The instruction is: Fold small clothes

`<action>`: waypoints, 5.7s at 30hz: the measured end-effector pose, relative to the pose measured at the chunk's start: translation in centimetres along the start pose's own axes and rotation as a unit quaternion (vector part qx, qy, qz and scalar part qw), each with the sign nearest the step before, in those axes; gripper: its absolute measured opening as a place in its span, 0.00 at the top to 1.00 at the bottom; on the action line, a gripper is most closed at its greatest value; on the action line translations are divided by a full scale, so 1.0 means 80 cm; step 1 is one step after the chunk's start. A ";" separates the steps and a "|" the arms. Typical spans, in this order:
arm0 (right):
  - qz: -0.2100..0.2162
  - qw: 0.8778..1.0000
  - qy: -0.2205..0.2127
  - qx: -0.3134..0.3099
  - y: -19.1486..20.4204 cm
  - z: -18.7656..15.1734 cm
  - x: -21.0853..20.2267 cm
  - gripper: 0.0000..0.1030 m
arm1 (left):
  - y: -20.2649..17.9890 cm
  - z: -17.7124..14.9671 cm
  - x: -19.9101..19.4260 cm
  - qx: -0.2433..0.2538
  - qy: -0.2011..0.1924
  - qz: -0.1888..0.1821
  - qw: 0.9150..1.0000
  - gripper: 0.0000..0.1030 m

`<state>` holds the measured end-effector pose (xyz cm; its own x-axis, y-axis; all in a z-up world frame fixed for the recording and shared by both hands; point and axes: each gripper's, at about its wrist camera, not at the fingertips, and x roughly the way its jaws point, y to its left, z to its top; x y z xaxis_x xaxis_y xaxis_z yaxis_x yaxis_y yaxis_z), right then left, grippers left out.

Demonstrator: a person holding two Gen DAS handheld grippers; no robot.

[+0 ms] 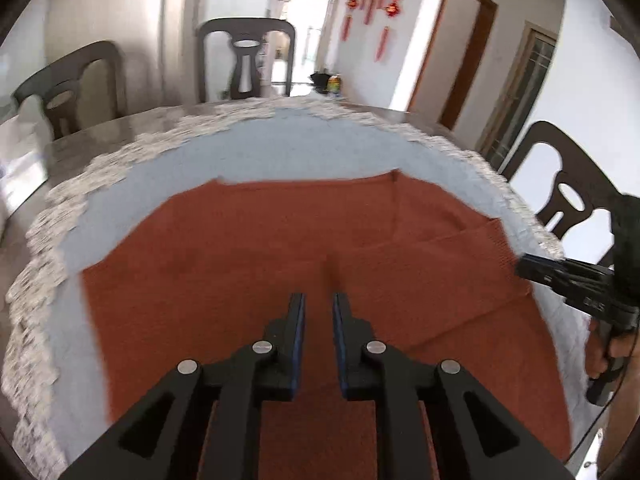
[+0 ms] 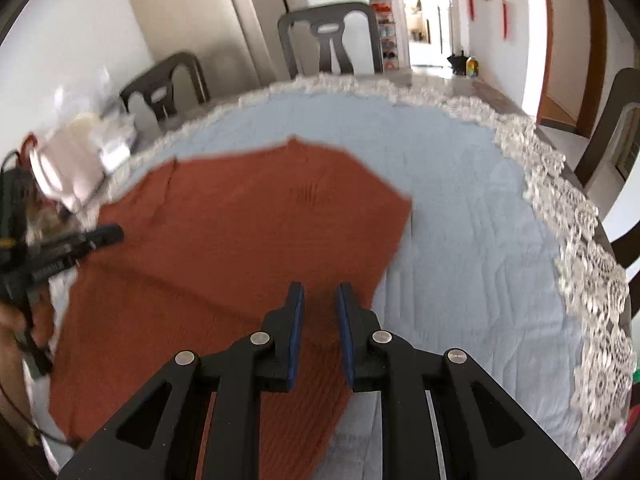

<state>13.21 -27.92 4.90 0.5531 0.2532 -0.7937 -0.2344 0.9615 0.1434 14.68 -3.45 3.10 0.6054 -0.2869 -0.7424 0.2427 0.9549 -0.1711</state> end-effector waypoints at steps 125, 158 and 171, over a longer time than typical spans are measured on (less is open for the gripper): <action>0.210 0.958 -0.001 0.194 -0.057 0.068 0.051 0.94 | 0.145 -0.006 0.001 -0.207 -0.027 -0.064 0.976 0.92; 0.108 0.989 0.020 0.095 -0.033 0.114 0.088 0.76 | 0.140 0.045 0.031 -0.173 -0.001 -0.003 0.985 0.49; 0.069 0.990 0.002 0.120 -0.058 0.119 0.095 0.94 | 0.145 0.054 0.036 -0.158 -0.024 0.020 0.987 0.92</action>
<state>26.12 -29.45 3.79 0.5260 0.3847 -0.7585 -0.1113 0.9153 0.3870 22.51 6.46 1.78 0.6463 -0.2446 -0.7228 -0.0256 0.9397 -0.3409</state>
